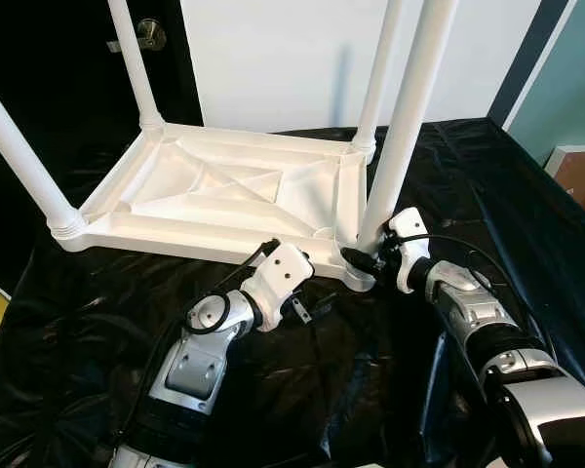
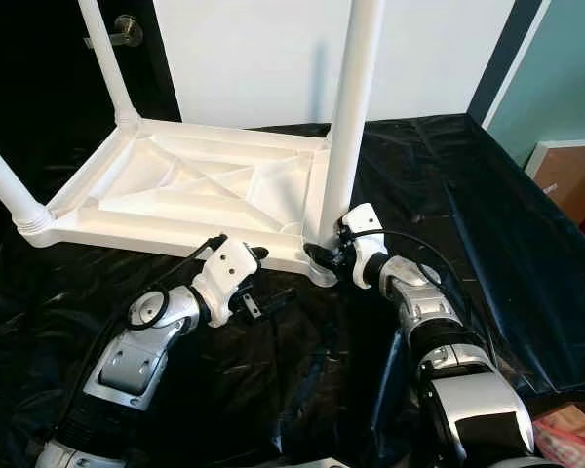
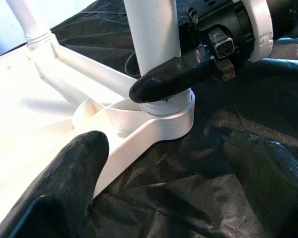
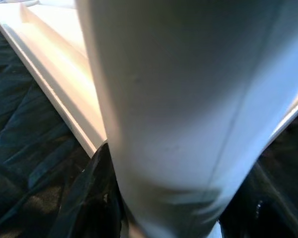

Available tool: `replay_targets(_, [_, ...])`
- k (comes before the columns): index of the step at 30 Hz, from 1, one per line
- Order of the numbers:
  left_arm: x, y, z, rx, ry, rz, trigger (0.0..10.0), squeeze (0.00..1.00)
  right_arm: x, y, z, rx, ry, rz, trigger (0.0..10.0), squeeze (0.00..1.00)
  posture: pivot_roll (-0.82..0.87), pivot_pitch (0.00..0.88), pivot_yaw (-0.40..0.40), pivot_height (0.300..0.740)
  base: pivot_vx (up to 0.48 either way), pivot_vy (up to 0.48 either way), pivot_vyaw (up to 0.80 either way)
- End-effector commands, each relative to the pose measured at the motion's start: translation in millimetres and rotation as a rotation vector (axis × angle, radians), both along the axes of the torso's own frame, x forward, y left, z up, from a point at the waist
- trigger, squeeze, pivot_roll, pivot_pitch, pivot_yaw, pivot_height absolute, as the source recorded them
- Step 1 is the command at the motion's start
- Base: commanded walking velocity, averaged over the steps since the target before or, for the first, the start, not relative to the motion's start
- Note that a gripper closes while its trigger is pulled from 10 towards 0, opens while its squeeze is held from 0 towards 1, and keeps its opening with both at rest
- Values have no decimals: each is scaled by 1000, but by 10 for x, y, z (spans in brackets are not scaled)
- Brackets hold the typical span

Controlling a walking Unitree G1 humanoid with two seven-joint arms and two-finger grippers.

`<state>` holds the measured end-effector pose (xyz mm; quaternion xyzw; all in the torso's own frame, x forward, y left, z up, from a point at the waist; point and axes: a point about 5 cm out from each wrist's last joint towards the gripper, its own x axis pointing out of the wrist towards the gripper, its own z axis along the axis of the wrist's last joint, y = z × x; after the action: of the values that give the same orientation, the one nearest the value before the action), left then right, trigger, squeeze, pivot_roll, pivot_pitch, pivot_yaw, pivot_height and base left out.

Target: Building children table

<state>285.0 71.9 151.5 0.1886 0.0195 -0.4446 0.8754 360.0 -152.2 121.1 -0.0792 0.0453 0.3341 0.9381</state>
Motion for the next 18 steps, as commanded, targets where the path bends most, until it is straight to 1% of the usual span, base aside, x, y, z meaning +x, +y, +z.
replay_targets(1, [42,38,-2,-5,-22,101,10000,0,-17,-69,-165,-41,75,-142,10000,0,23,20,-56,740,0,0,0])
replay_targets(2, [42,38,-2,-5,-22,101,10000,0,-17,-69,-165,-41,75,-142,10000,0,23,20,-56,740,0,0,0])
replay_targets(3, [42,40,-2,-5,-22,100,10000,0,-11,-67,-177,-26,86,-188,10000,0,20,21,-54,740,0,0,0])
replay_targets(4, [42,40,-2,-5,-22,100,10000,0,-11,-67,-177,-26,86,-188,10000,0,20,21,-54,740,0,0,0])
replay_targets(5, [40,38,-5,-4,-20,97,10000,0,-10,-62,-195,-2,102,-253,10000,0,16,23,-50,740,0,0,0])
replay_targets(6, [40,38,-5,-4,-20,97,10000,0,-10,-62,-195,-2,102,-253,10000,0,16,23,-50,740,0,0,0])
replay_targets(8, [35,20,-6,-4,-16,88,10000,0,-44,-21,-243,24,104,-391,10000,0,1,27,-39,740,0,0,0])
replay_targets(9, [35,20,-6,-4,-16,88,10000,0,-44,-21,-243,24,104,-391,10000,0,1,27,-39,740,0,0,0])
replay_targets(10, [33,8,-8,-4,-14,82,10000,0,-80,24,-272,42,101,-464,10000,0,-3,29,-36,740,0,0,0])
replay_targets(11, [33,8,-8,-4,-14,82,10000,0,-80,24,-272,42,101,-464,10000,0,-3,29,-36,740,0,0,0])
replay_targets(12, [32,3,-8,-4,-12,78,10000,0,-104,55,-288,53,98,-506,10000,0,-6,30,-33,740,0,0,0])
replay_targets(15, [35,-20,-5,-5,-9,63,10000,0,-211,184,-316,94,78,-739,10000,0,-21,32,-16,740,0,0,0])
replay_targets(16, [35,-20,-5,-5,-9,63,10000,0,-211,184,-316,94,78,-739,10000,0,-21,32,-16,740,0,0,0])
replay_targets(17, [35,-28,-5,-6,-7,58,10000,0,-241,220,-323,108,79,-807,10000,0,-22,33,-14,740,0,0,0])
replay_targets(18, [31,-37,-9,-5,-5,51,10000,0,-265,295,-330,133,98,-850,10000,0,-28,36,-6,740,0,0,0])
